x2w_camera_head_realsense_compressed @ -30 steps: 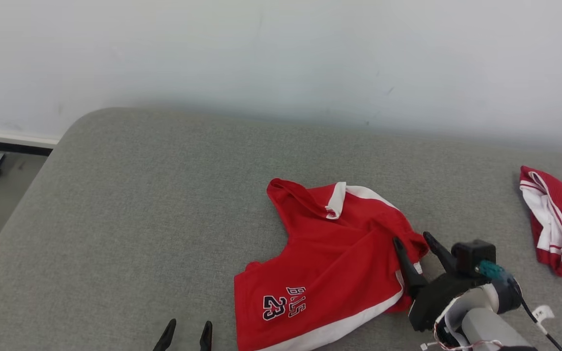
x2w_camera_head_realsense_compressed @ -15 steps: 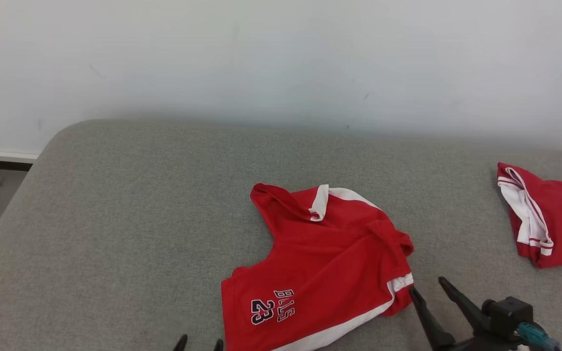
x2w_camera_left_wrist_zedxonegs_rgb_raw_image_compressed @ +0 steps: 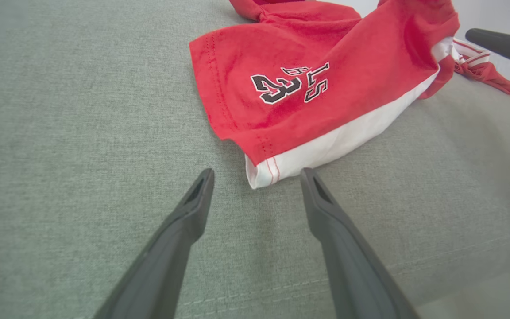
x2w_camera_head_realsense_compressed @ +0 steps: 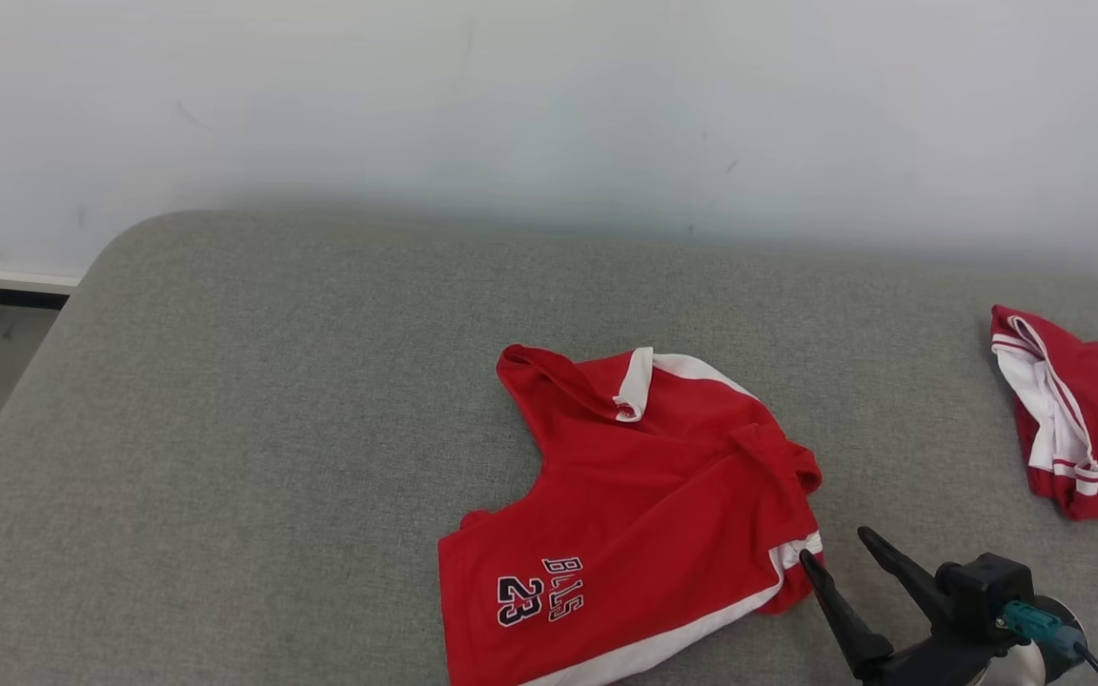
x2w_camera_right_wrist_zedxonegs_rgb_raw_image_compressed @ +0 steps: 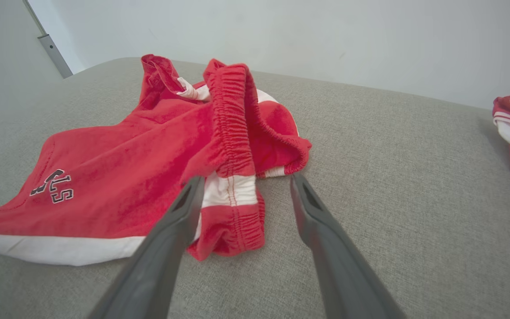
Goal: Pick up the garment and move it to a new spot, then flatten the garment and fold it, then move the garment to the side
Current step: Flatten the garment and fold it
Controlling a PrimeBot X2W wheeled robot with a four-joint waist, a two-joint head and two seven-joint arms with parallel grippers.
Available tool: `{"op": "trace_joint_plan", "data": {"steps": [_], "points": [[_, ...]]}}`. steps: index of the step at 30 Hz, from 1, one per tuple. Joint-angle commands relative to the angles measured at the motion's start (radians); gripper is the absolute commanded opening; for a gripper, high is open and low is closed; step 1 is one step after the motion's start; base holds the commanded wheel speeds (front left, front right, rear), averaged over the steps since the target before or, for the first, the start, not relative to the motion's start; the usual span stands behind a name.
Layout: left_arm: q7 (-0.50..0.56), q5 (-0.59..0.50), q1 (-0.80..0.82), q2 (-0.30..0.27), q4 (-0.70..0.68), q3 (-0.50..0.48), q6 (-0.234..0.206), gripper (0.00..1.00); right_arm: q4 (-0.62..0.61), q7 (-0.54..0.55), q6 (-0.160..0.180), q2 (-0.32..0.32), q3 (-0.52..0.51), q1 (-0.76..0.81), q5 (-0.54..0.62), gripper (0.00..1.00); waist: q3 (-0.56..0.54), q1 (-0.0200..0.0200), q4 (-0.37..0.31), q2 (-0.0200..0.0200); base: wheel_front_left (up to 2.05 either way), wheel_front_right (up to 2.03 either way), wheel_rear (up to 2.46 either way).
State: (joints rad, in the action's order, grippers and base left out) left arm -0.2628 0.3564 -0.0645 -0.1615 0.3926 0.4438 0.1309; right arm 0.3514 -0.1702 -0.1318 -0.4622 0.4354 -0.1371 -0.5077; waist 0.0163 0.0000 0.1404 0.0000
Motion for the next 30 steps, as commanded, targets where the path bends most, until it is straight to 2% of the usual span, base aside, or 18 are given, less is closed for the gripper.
{"op": "trace_joint_plan", "data": {"steps": [1,10,19,20,21,22,23,30], "points": [[-0.003,0.009,0.023,-0.004,0.011,0.012,-0.001,1.00,0.004,0.009,0.003,-0.010,0.005,-0.008,0.002,1.00,0.005,0.0000,0.002,0.0000,0.00,0.00,0.00],[-0.003,0.056,0.099,-0.004,0.101,0.067,-0.001,1.00,0.010,0.043,0.003,-0.028,0.038,-0.037,-0.018,1.00,0.032,0.0000,0.005,0.0000,0.00,0.00,0.00],[-0.003,0.111,0.155,0.007,0.151,0.096,-0.001,1.00,0.031,0.057,0.003,-0.019,0.071,-0.070,-0.035,1.00,0.053,0.0000,0.001,0.0000,0.00,0.00,0.00],[-0.003,0.119,0.159,0.009,0.157,0.104,-0.001,0.85,0.034,0.061,0.003,-0.015,0.081,-0.077,-0.039,0.85,0.056,0.0000,0.001,0.0000,0.00,0.00,0.00],[-0.003,0.127,0.167,0.010,0.160,0.112,-0.001,0.32,0.037,0.057,0.003,-0.012,0.088,-0.085,-0.043,0.29,0.057,0.0000,0.001,0.0000,0.00,0.00,0.00],[-0.003,0.135,0.175,0.008,0.163,0.122,-0.001,0.05,0.040,0.057,0.003,-0.009,0.097,-0.090,-0.053,0.00,0.059,0.0000,0.002,0.0000,0.00,0.00,0.00],[-0.003,0.148,0.178,0.007,0.166,0.131,-0.001,0.00,0.048,0.063,0.003,-0.008,0.107,-0.095,-0.062,0.00,0.060,0.0000,0.002,0.0000,0.00,0.00,0.00],[-0.003,0.205,0.172,-0.008,0.162,0.176,-0.001,0.00,0.055,0.014,0.003,-0.038,0.156,-0.079,-0.087,0.00,0.030,0.0000,0.020,0.0000,0.00,0.00,0.00]]}}
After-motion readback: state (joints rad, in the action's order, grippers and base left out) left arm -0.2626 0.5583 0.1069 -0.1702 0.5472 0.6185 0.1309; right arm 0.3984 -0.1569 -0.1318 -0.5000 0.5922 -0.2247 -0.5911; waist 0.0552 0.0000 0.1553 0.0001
